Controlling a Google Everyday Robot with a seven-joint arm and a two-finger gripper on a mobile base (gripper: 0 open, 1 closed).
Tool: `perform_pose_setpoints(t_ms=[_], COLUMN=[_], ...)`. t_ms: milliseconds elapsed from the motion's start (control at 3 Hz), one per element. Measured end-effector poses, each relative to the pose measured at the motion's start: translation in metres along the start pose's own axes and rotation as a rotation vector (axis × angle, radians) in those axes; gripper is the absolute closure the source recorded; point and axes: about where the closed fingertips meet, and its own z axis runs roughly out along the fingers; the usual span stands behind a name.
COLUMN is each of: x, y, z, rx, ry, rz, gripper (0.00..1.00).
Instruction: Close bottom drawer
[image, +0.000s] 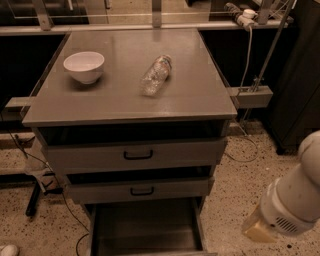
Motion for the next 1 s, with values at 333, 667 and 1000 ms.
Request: perform_pose_setpoints(t_ms=[333, 667, 1000], x=[-0.02, -0.036, -0.042], y=[0.017, 0.023, 0.017], z=[0.079, 0.154, 0.164], rx=[-0.085, -0.141, -0.131], ry=[-0.038, -0.046, -0.074], rz=[0.034, 0.073, 0.097], gripper=[1.0, 1.0, 1.0])
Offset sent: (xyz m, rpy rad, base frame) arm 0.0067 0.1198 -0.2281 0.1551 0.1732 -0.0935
